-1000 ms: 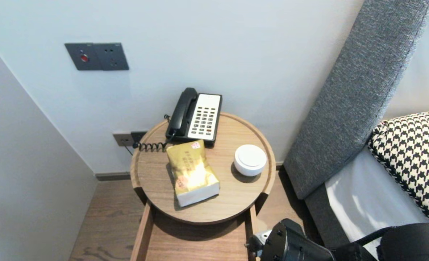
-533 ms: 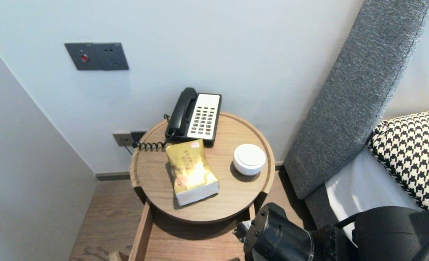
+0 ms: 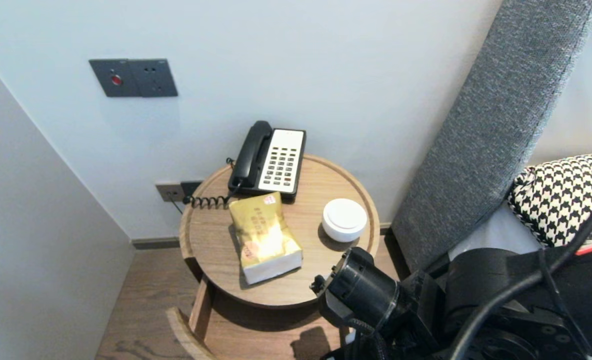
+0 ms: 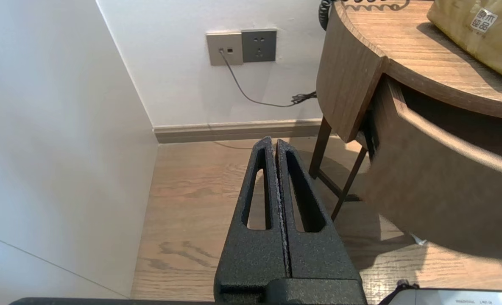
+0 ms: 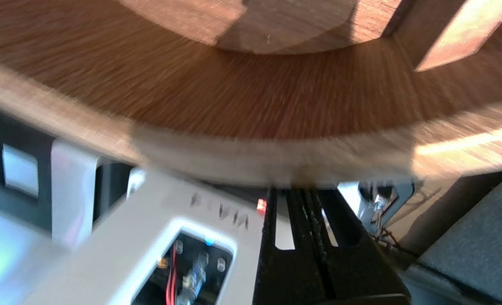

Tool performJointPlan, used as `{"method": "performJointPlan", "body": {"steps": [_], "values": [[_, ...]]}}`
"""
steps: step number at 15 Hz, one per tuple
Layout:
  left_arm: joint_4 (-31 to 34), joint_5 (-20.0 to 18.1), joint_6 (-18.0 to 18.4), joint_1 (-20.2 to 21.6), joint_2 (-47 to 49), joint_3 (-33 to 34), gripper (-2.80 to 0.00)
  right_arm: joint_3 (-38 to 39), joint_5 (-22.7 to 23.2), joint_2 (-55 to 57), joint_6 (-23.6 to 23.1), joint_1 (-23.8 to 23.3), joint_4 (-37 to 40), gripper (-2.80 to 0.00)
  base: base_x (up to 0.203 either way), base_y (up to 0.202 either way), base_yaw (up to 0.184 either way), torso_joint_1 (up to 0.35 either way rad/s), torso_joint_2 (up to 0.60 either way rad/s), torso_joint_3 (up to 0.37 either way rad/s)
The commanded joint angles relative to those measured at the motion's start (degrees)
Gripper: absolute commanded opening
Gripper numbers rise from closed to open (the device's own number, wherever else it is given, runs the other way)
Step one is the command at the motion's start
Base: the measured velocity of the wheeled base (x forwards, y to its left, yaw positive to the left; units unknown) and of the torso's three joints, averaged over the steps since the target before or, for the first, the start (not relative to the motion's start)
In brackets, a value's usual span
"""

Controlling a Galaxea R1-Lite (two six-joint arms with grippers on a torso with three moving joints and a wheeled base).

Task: Close the nightstand drawer

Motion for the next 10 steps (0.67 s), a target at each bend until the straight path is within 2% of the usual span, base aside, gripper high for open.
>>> {"method": "performJointPlan", "body": {"steps": [1, 10], "values": [[0.0, 0.0, 0.0, 0.0, 0.1, 0.0, -2.8, -2.7, -1.1, 3.4, -0.3, -2.2, 0.1, -2.8, 0.0, 0.0, 0.0, 0.0, 0.0, 0.0], [0.0, 0.0, 0.0, 0.0, 0.1, 0.0, -2.8, -10.0, -2.3, 5.6, -2.5, -7.1, 0.4, -2.8, 0.0, 0.0, 0.0, 0.0, 0.0, 0.0]]}}
